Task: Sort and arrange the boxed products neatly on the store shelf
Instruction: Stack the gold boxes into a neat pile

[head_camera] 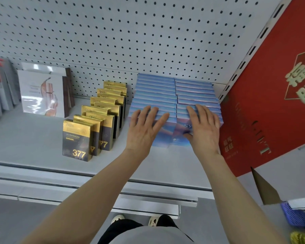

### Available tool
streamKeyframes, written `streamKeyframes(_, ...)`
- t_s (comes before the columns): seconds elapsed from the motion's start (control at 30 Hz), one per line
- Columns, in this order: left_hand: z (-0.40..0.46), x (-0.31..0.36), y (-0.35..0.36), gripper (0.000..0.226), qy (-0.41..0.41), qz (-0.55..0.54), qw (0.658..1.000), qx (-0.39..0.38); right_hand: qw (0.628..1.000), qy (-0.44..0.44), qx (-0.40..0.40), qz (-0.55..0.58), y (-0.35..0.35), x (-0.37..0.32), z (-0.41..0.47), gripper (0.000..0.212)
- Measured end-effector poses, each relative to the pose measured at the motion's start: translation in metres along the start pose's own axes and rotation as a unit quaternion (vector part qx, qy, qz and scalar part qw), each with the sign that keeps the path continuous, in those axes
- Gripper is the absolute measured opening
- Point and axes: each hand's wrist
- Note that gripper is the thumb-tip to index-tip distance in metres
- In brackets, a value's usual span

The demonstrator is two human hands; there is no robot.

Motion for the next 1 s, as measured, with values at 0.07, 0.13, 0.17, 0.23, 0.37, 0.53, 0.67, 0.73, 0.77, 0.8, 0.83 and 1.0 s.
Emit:
streamKeyframes(0.07,-0.001,0.001,-0.002,0.118,0.001,0.005,1.0,-0.019,1.0,0.005,-0.008,-0.005,-0.002,-0.001,0.0,0.093)
streamKeyframes(0.13,-0.001,0.0,-0.007,0.117,0.007,0.004,1.0,-0.024,1.0,0.01,-0.023,-0.01,-0.005,-0.002,0.0,0.093)
streamKeyframes(0.17,0.0,-0.001,-0.009,0.114,0.014,-0.004,1.0,-0.019,0.999,0.009,-0.036,-0.014,-0.007,-0.002,0.0,0.094)
streamKeyframes(0.23,0.001,-0.007,-0.015,0.108,0.037,-0.024,0.999,-0.006,0.997,0.003,-0.071,-0.02,-0.015,-0.002,0.002,0.095)
streamKeyframes(0.37,-0.005,-0.026,-0.023,0.1,0.078,-0.024,0.997,-0.012,0.993,0.006,-0.102,0.05,-0.037,-0.007,0.011,0.078)
streamKeyframes(0.53,-0.03,-0.085,-0.024,0.088,0.055,-0.075,0.996,0.012,0.984,0.047,0.026,0.172,-0.063,-0.065,0.024,0.064)
streamKeyframes(0.67,-0.059,-0.151,-0.018,0.087,0.01,-0.13,0.991,-0.002,0.973,0.002,0.084,0.215,-0.069,-0.141,0.032,0.051)
streamKeyframes(0.73,-0.074,-0.183,-0.013,0.087,-0.009,-0.15,0.989,-0.012,0.97,-0.038,0.088,0.225,-0.067,-0.184,0.034,0.044)
streamKeyframes(0.77,-0.082,-0.198,-0.01,0.088,-0.017,-0.153,0.988,-0.018,0.97,-0.059,0.079,0.223,-0.064,-0.205,0.034,0.041)
streamKeyframes(0.8,-0.089,-0.213,-0.005,0.089,-0.024,-0.158,0.987,-0.024,0.972,-0.078,0.059,0.215,-0.06,-0.226,0.035,0.039)
streamKeyframes(0.83,-0.095,-0.226,0.0,0.091,-0.033,-0.167,0.985,-0.036,0.974,-0.092,0.025,0.205,-0.054,-0.245,0.036,0.04)
streamKeyframes(1.0,-0.106,-0.274,0.03,0.108,-0.059,-0.259,0.952,-0.152,0.961,0.002,-0.205,0.186,-0.02,-0.298,0.044,0.08)
Point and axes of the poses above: each hand's wrist, its own z-axis towards the middle knuckle, its own y-axis out of the palm, x = y × z, and after that the axes turned 10 degrees about -x, right-handed
